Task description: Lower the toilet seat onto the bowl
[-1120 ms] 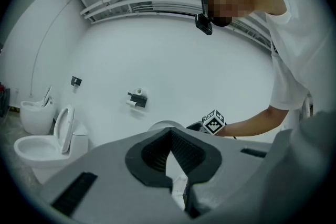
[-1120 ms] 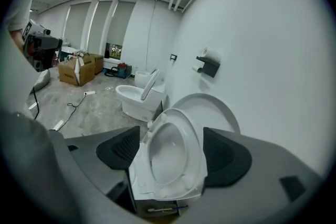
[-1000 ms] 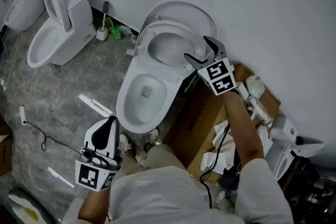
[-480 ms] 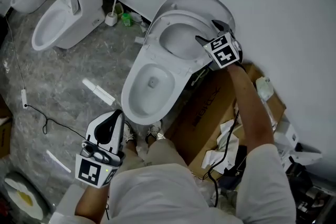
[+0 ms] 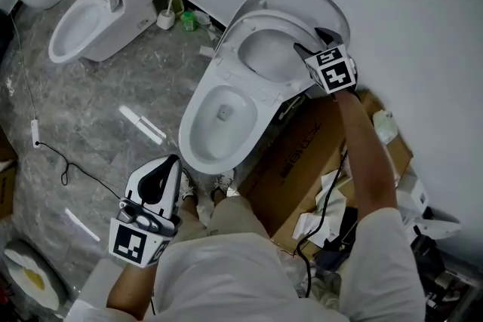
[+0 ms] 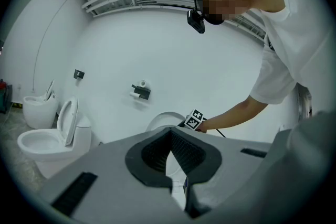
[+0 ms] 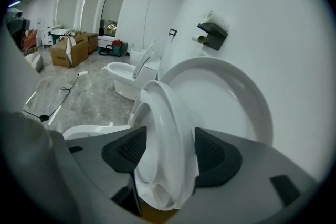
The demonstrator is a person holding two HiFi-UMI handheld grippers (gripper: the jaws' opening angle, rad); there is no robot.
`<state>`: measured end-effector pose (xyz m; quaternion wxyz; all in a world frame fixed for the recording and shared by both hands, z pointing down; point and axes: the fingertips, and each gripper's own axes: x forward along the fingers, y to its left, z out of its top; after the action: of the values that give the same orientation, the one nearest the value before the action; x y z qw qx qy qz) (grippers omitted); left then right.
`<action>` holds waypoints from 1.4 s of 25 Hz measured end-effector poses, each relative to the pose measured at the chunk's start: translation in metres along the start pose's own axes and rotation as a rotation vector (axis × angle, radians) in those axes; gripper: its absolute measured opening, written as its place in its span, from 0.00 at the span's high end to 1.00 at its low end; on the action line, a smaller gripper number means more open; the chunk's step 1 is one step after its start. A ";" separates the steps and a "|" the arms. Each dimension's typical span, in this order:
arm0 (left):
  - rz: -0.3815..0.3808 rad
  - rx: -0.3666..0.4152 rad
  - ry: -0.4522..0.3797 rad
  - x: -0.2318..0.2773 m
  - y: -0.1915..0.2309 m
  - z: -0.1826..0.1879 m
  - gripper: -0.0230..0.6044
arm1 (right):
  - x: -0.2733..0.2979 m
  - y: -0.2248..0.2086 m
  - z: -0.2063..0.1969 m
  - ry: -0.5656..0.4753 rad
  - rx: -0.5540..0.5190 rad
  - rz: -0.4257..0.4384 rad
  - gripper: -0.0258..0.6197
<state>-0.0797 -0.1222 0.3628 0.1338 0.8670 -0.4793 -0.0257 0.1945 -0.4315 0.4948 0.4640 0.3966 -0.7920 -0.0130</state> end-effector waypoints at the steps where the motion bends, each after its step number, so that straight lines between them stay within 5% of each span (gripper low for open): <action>1: -0.003 -0.002 0.001 0.000 0.000 -0.001 0.96 | -0.001 0.000 0.000 -0.004 0.011 -0.005 0.57; 13: -0.008 -0.012 0.006 -0.007 0.004 -0.002 0.96 | -0.015 -0.001 0.003 -0.010 0.075 -0.083 0.80; 35: -0.014 -0.009 0.020 -0.030 0.018 -0.012 0.96 | -0.066 0.094 0.005 -0.072 -0.069 -0.078 0.81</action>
<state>-0.1092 -0.1035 0.3766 0.1424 0.8699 -0.4719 -0.0199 0.1498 -0.3266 0.4803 0.4477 0.4099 -0.7913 -0.0728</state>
